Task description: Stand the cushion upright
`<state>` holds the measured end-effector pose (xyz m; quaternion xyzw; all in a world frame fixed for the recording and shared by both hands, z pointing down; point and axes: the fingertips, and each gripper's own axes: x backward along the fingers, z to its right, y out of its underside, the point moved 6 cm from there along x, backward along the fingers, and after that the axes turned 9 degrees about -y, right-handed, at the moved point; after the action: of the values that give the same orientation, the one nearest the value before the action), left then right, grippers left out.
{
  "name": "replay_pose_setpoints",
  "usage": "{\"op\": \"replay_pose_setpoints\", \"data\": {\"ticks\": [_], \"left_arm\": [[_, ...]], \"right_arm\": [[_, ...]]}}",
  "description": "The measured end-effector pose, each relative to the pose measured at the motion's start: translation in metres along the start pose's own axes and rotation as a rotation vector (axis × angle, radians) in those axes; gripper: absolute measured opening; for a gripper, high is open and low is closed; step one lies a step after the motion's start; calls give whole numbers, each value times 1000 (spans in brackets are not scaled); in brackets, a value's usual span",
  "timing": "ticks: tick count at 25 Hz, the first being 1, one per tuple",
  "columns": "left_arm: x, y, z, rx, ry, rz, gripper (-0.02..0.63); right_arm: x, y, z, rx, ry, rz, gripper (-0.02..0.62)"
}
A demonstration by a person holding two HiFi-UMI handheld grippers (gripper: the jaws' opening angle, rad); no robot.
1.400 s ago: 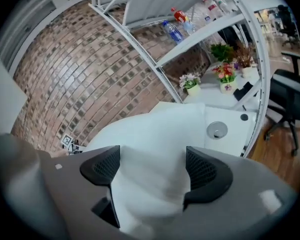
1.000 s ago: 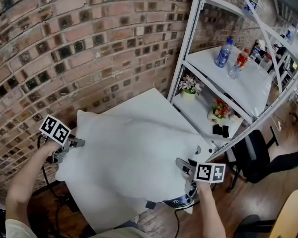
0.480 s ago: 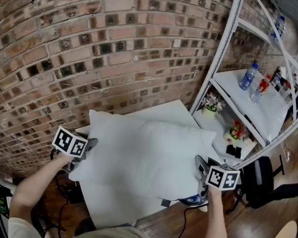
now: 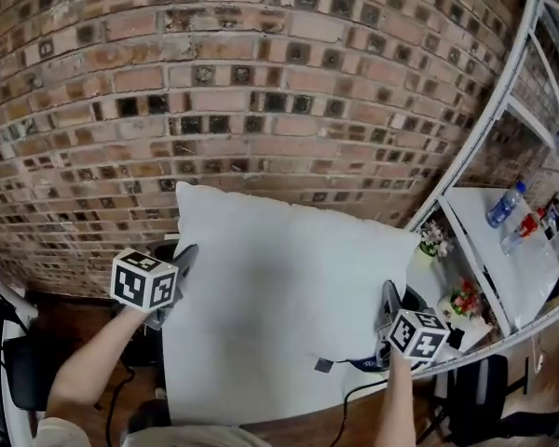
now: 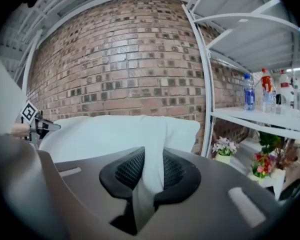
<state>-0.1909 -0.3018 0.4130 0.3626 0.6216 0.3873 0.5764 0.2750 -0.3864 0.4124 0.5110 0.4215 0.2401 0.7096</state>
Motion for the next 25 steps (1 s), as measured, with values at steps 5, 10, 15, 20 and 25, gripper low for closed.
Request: {"op": "replay_pose_setpoints", "data": {"ticks": [5,10,15,20,25], "left_arm": [[12,-1,-9,60,-149,160,35],[12,4,-16,79,-273,254,35],[1,9,-19,87,-357,342,35],[-15,14,-13,-2,-420,397,35],[-42,33,-20,-2,-426,315,65]], "right_arm": [[-53,-27,-1,123,16,114,64],[-94,-40,-6,207,24,207,66],[-131,-53,-6,270,31,295,60],[-157,-53,4,265,45,342,55],[-183,-30,10,261,41,285,64]]}}
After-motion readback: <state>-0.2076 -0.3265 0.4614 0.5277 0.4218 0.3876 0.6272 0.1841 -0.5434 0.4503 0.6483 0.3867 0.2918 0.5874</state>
